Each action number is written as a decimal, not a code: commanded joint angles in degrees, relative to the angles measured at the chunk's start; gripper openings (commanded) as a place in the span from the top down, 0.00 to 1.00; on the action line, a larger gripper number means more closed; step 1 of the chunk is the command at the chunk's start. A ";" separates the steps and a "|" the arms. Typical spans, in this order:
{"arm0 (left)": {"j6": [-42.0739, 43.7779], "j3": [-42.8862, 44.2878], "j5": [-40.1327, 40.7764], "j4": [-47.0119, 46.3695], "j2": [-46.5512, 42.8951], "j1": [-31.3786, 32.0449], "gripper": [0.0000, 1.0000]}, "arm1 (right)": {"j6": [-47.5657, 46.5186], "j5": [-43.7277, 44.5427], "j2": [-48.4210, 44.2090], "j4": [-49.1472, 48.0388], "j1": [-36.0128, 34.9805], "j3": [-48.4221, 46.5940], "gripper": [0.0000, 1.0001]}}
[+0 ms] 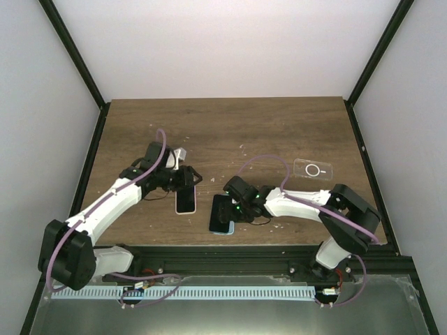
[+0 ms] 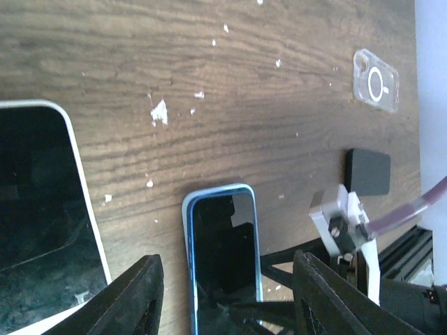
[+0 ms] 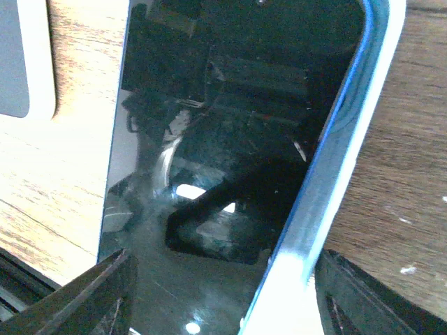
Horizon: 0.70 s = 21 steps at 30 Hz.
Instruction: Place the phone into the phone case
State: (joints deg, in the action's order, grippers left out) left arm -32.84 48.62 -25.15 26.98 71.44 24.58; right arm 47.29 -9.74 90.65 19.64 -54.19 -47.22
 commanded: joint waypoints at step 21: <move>-4.74 -14.08 -7.67 -10.12 5.19 8.59 0.64 | 6.56 -0.83 -6.13 -11.61 0.84 9.47 0.66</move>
State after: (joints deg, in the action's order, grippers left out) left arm -36.91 35.03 -32.60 20.58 73.52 32.56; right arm 53.06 -10.02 85.65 9.76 -53.74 -38.22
